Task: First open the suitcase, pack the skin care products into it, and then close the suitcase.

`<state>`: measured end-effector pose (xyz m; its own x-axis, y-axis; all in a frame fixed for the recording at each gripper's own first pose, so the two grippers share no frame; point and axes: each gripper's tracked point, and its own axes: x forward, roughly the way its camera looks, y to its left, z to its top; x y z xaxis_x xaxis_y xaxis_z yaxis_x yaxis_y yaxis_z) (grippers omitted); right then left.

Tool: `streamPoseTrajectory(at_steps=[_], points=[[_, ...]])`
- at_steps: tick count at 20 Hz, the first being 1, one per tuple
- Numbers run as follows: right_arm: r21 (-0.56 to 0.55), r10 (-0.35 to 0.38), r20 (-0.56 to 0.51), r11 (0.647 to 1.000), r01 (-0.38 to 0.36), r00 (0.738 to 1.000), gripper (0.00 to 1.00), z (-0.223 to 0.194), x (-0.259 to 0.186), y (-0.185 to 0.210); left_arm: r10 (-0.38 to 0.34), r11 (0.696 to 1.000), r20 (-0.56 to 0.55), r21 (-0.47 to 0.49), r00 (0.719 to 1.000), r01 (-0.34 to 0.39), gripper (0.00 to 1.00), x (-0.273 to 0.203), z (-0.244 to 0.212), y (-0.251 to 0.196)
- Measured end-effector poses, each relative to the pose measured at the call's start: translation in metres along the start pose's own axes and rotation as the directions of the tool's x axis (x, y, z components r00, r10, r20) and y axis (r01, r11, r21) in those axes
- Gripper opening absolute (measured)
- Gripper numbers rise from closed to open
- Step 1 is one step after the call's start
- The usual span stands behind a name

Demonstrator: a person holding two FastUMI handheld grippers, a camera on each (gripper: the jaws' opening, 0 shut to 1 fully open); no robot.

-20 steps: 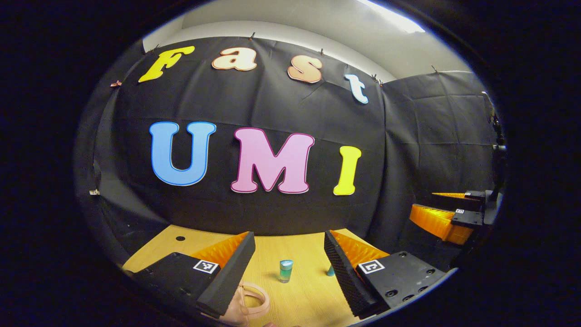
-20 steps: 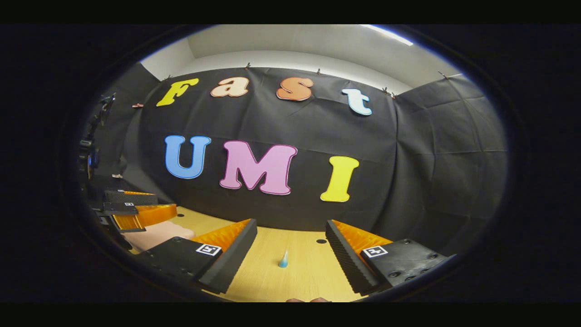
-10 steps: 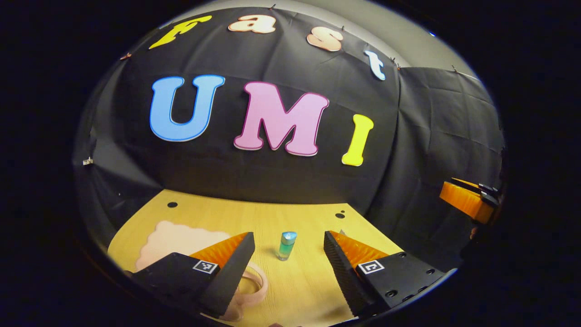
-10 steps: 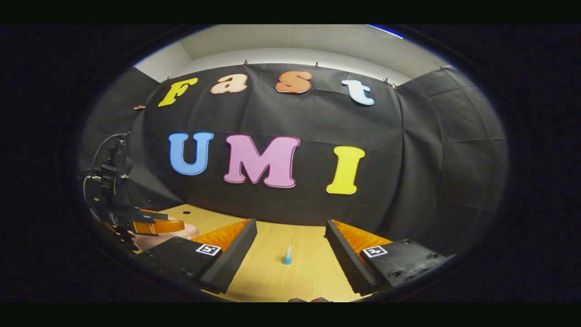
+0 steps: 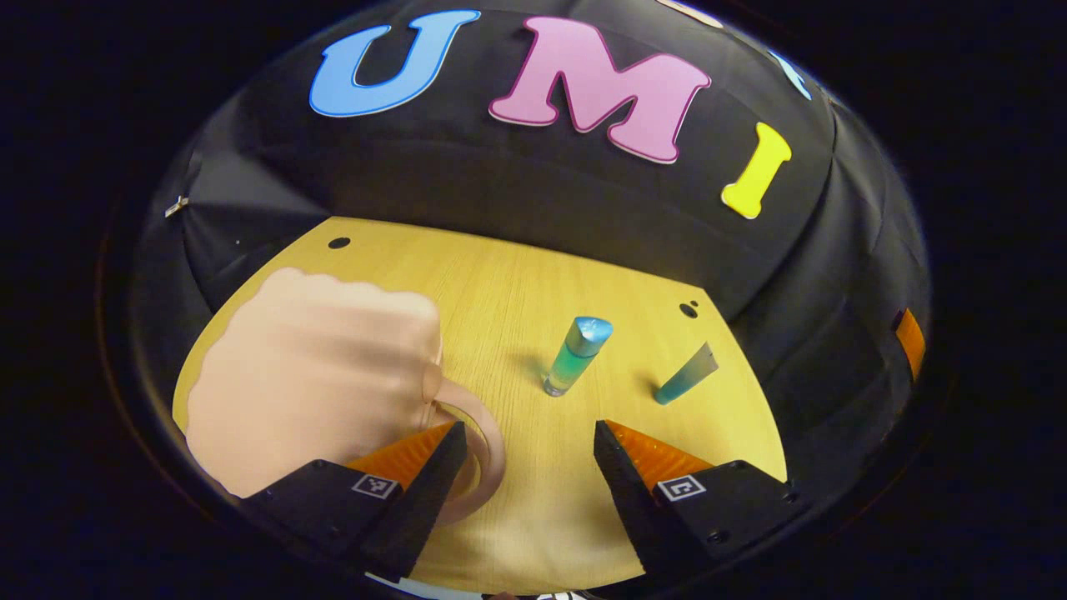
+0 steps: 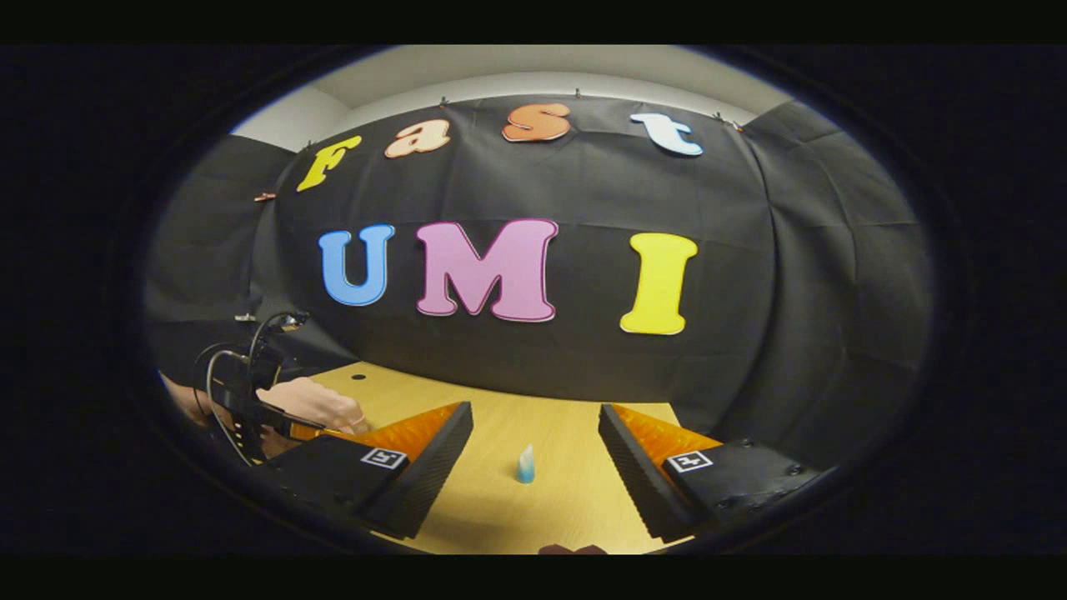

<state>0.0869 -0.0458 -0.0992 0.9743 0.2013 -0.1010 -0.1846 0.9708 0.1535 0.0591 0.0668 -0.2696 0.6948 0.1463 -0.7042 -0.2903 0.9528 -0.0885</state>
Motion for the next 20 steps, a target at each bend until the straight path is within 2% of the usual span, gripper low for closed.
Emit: streamPoseTrajectory(at_steps=[3,5,6,7,10,11,17,19,20], points=[[0.054,0.014,-0.066,0.998,-0.010,0.998,0.99,-0.023,0.011,-0.016,0.077,0.996,-0.061,0.051,0.995,-0.074,0.97,0.018,-0.018,0.011],[0.095,0.023,-0.096,0.995,-0.014,0.995,0.92,-0.034,0.018,-0.021,0.102,0.994,-0.088,0.057,0.991,-0.097,0.96,0.025,-0.025,0.012],[0.101,0.022,-0.107,0.995,-0.011,0.994,0.96,-0.038,0.023,-0.025,0.109,0.992,-0.086,0.073,0.990,-0.103,0.96,0.028,-0.026,0.013],[0.104,0.027,-0.111,0.994,-0.015,0.994,0.96,-0.040,0.026,-0.027,0.114,0.990,-0.091,0.091,0.989,-0.106,0.93,0.033,-0.027,0.012],[0.116,0.053,-0.111,0.992,-0.040,0.992,1.00,-0.042,0.038,-0.028,0.101,0.991,-0.131,0.099,0.986,-0.089,0.94,0.045,-0.032,0.002],[0.117,0.057,-0.114,0.992,-0.044,0.992,0.98,-0.043,0.042,-0.028,0.099,0.992,-0.140,0.092,0.985,-0.087,0.94,0.049,-0.034,0.002],[0.117,0.072,-0.126,0.991,-0.057,0.989,0.97,-0.050,0.044,-0.032,0.084,0.996,-0.218,0.003,0.972,-0.085,0.94,0.063,-0.052,0.005],[0.118,0.071,-0.139,0.991,-0.055,0.988,0.97,-0.055,0.043,-0.037,0.099,0.995,-0.245,-0.004,0.964,-0.103,0.87,0.066,-0.058,0.010],[0.122,0.070,-0.144,0.991,-0.052,0.987,0.98,-0.056,0.042,-0.039,0.123,0.992,-0.267,0.009,0.956,-0.126,0.76,0.068,-0.063,0.016]])
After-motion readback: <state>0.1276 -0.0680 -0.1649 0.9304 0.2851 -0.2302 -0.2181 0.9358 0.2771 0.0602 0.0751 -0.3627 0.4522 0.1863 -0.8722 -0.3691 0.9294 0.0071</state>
